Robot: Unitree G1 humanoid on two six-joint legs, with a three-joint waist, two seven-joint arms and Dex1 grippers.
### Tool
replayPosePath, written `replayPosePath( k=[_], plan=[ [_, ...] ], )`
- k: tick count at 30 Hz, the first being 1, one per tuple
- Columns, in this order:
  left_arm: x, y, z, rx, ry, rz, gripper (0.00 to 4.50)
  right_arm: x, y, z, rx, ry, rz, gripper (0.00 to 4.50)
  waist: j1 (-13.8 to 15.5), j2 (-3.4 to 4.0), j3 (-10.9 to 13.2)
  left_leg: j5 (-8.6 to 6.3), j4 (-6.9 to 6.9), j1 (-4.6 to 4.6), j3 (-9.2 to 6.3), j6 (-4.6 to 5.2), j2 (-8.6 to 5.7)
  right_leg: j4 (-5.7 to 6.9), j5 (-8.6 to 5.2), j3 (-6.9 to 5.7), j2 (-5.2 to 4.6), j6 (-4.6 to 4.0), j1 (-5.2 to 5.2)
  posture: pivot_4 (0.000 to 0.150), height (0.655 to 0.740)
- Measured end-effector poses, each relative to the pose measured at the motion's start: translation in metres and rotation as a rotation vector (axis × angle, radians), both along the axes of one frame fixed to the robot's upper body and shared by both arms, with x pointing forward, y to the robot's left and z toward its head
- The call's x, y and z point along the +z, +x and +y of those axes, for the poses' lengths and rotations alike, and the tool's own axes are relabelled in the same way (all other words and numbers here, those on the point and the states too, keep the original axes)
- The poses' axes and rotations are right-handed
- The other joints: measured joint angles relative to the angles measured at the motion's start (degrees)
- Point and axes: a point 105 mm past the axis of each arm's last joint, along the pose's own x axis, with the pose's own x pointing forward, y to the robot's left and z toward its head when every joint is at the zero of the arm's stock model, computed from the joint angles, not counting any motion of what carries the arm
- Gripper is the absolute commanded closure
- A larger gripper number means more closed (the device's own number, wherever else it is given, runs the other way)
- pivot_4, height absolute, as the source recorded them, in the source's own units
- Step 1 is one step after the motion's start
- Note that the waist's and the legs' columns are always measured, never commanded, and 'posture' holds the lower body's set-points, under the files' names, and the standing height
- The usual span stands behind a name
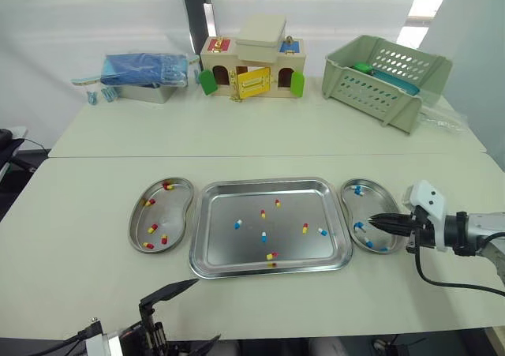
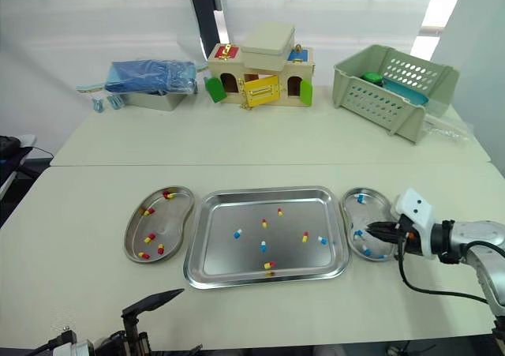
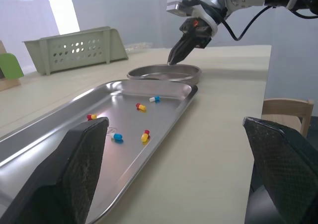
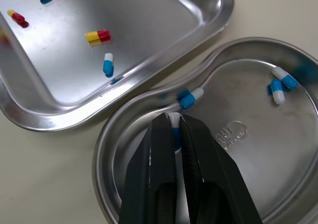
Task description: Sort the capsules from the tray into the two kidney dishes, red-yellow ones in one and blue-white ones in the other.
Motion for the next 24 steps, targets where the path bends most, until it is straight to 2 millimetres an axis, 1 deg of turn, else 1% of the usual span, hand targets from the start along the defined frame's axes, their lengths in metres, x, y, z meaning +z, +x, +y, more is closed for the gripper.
replayPosePath(
  k=[3, 4, 6, 14, 17, 18, 21, 24],
  plan=[
    [-0.001, -0.001, 0.0, -0.004, 0.0, 0.002, 0.0, -0.003, 0.0, -0.005, -0.01, -0.016, 0.004, 4.5, 0.0, 0.0, 0.0, 0.0, 0.02, -0.01, 0.0, 0.0, 0.0, -0.01, 0.0, -0.01, 0.0, 0.0, 0.01, 0.15, 0.74],
    [-0.001, 0.0, 0.0, -0.003, -0.001, 0.002, 0.0, -0.003, 0.0, -0.006, -0.012, -0.019, 0.004, 3.84, 0.1, 0.0, 0.0, 0.0, 0.02, -0.01, 0.0, 0.0, 0.0, -0.01, 0.0, -0.01, -0.01, 0.0, 0.02, 0.15, 0.74],
    [-0.001, 0.0, 0.0, 0.0, -0.002, 0.005, 0.0, -0.002, 0.0, -0.006, -0.01, -0.02, 0.0, 3.45, 0.1, 0.0, 0.0, 0.0, 0.03, -0.01, -0.01, 0.0, 0.0, -0.01, 0.0, -0.02, 0.0, 0.0, 0.04, 0.15, 0.74],
    [-0.006, -0.001, 0.003, 0.029, -0.012, 0.028, 0.0, -0.003, 0.001, -0.012, -0.021, -0.026, 0.009, 1.21, 0.2, 0.0, 0.0, 0.0, 0.05, -0.01, -0.01, 0.0, 0.0, -0.02, 0.0, -0.02, -0.01, 0.0, 0.04, 0.15, 0.74],
    [-0.009, -0.001, 0.004, 0.044, -0.021, 0.036, 0.0, -0.002, 0.001, -0.013, -0.021, -0.024, 0.008, 0.24, 0.2, 0.0, 0.0, 0.0, 0.06, -0.01, -0.01, 0.0, 0.0, -0.02, 0.0, -0.02, -0.01, 0.0, 0.04, 0.15, 0.74],
    [-0.009, 0.0, 0.005, 0.051, -0.025, 0.037, 0.0, -0.001, 0.001, -0.014, -0.024, -0.019, 0.004, 0.02, 0.3, 0.0, 0.0, 0.0, 0.06, -0.01, 0.0, 0.0, 0.0, -0.02, 0.0, -0.01, -0.01, 0.0, 0.05, 0.15, 0.74],
    [-0.008, 0.003, 0.007, 0.081, -0.03, 0.033, 0.0, 0.005, 0.0, -0.018, -0.034, 0.014, -0.006, 0.02, 0.4, 0.0, 0.0, 0.0, 0.09, -0.01, -0.02, 0.0, 0.0, -0.02, 0.0, -0.04, -0.01, 0.0, 0.07, 0.15, 0.74],
    [-0.006, 0.005, 0.017, 0.142, -0.02, 0.055, 0.0, 0.013, -0.001, -0.028, -0.052, 0.046, -0.015, 0.02, 0.3, 0.0, 0.0, 0.0, 0.1, -0.01, -0.01, 0.0, 0.0, -0.02, 0.0, -0.02, -0.01, 0.0, 0.09, 0.15, 0.74]
  ],
)
